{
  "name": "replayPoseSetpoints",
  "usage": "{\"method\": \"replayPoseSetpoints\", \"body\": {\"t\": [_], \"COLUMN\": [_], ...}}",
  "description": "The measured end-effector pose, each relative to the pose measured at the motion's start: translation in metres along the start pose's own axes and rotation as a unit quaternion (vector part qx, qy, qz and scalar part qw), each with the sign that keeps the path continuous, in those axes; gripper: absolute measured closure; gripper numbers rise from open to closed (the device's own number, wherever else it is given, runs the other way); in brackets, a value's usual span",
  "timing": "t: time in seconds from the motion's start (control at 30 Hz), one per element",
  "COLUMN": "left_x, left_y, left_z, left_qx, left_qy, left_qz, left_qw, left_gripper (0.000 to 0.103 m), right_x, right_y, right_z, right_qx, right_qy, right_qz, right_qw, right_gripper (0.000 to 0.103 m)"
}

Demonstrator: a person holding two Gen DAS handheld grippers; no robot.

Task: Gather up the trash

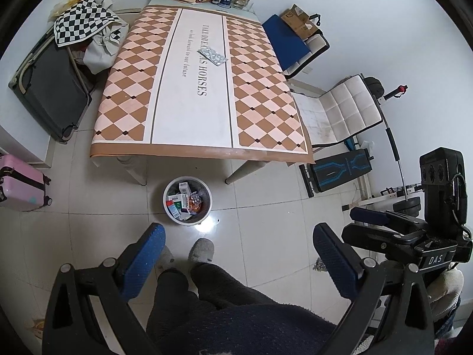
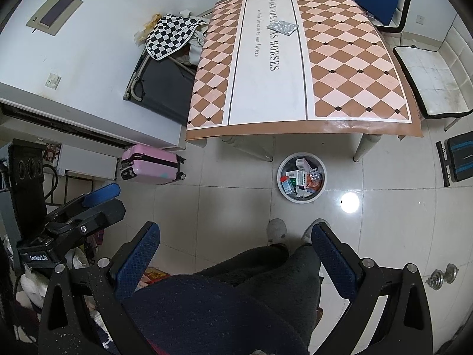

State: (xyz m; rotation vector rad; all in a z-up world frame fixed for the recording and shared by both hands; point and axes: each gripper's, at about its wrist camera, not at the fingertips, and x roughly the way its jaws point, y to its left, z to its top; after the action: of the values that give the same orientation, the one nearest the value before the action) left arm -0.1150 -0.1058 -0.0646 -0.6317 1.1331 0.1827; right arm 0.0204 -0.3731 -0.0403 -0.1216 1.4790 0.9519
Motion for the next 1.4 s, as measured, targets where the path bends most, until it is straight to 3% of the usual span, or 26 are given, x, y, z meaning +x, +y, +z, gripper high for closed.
{"method": "replayPoseSetpoints", "body": {"t": [1.4], "left_x": [-0.001], "left_y": [-0.009], "left_z": [0.001], "left_qx": [0.004], "left_qy": [-0.005], "left_qz": [0.0], "left_qw": [1.0], "left_gripper": [0.001], "right_x": [-0.009], "right_y": [-0.002], "right_z": [0.007], "right_qx": [-0.004], "right_qy": [-0.003], "right_qz": [0.005], "right_qw": [1.0], "right_gripper": [0.0]}}
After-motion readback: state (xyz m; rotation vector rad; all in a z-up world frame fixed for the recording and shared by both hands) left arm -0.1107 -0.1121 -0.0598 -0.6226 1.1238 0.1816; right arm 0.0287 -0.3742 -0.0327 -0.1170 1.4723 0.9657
